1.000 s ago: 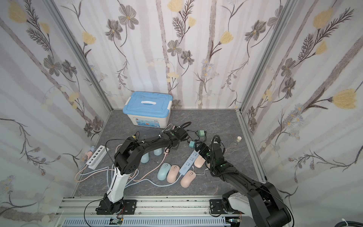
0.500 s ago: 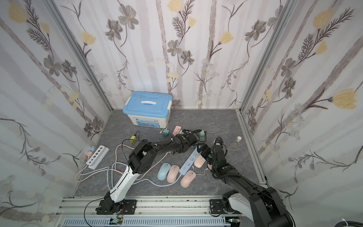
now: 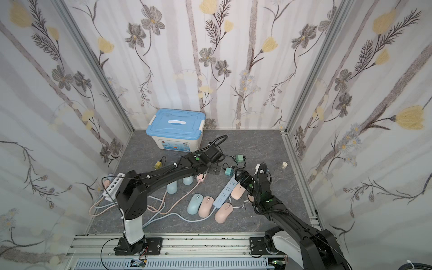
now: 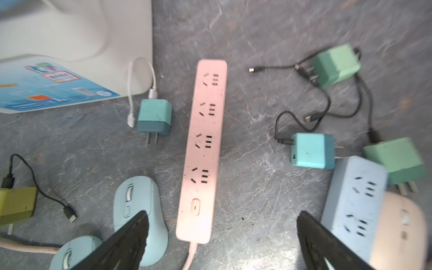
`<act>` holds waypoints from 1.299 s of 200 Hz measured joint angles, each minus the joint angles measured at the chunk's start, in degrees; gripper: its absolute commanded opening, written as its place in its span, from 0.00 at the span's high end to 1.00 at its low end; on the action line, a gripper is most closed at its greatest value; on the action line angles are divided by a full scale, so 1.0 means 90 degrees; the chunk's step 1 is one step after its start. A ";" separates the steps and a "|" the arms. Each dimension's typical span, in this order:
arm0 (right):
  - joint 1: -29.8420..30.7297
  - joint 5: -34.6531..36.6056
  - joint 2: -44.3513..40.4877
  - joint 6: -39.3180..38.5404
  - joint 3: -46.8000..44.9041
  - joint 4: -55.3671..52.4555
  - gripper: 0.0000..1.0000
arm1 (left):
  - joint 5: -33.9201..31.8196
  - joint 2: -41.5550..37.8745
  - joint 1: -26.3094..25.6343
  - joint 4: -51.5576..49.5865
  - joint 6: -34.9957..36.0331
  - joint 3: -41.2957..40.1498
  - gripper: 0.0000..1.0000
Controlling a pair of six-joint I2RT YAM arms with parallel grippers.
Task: Unplug the wireless mouse
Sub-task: Adjust the socket at the center of the board, then reset both arms
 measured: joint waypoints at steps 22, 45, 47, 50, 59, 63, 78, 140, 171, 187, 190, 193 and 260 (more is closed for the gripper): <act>0.0044 0.0134 -0.0656 -0.0398 -0.0209 0.0401 0.01 | 0.0100 -0.1088 0.0070 0.0743 0.0012 -0.1013 0.00; 0.0083 0.0721 -0.1224 -0.0651 -0.0420 0.0532 0.01 | 0.0209 -0.2302 0.0461 0.1705 0.0063 -0.2259 0.00; 0.0085 0.0780 -0.1253 -0.0668 -0.0423 0.0529 0.01 | 0.0216 -0.2380 0.0493 0.1770 0.0061 -0.2339 0.00; 0.0090 0.0865 -0.1290 -0.0690 -0.0418 0.0527 0.01 | 0.0238 -0.2545 0.0556 0.1863 0.0049 -0.2504 0.00; 0.0102 0.1137 -0.1389 -0.0726 -0.0372 0.0444 0.01 | 0.0318 -0.3082 0.0801 0.2329 0.0017 -0.3062 0.00; 0.0107 0.1239 -0.1418 -0.0763 -0.0340 0.0415 0.01 | 0.0391 -0.3330 0.0911 0.2514 -0.0010 -0.3322 0.00; 0.0129 0.1574 -0.1457 -0.0860 -0.0221 0.0338 0.01 | 0.0498 -0.4041 0.1195 0.3162 -0.0078 -0.4102 0.00; 0.0158 0.2584 -0.1433 -0.2181 -0.0488 0.0879 0.01 | -0.0661 -0.4284 0.2640 0.4379 0.1086 -0.5209 0.00; 0.0158 0.3288 -0.1513 -0.3016 -0.0520 0.1180 0.01 | -0.0801 -0.3531 0.3631 0.4901 0.2142 -0.5506 0.00; 0.0158 0.3548 -0.1460 -0.3410 -0.0549 0.1341 0.01 | -0.0729 -0.3067 0.3944 0.5294 0.2521 -0.5809 0.00; 0.0158 0.3599 -0.1440 -0.3475 -0.0559 0.1377 0.01 | -0.0709 -0.2987 0.3997 0.5353 0.2579 -0.5875 0.00; 0.0158 0.3638 -0.1423 -0.3526 -0.0566 0.1401 0.01 | -0.0685 -0.2885 0.4065 0.5440 0.2635 -0.5945 0.00; -0.0158 0.3842 -0.1139 -0.4362 -0.0884 0.2200 0.01 | 0.0087 -0.1928 0.4726 0.7407 0.2766 -0.6606 0.00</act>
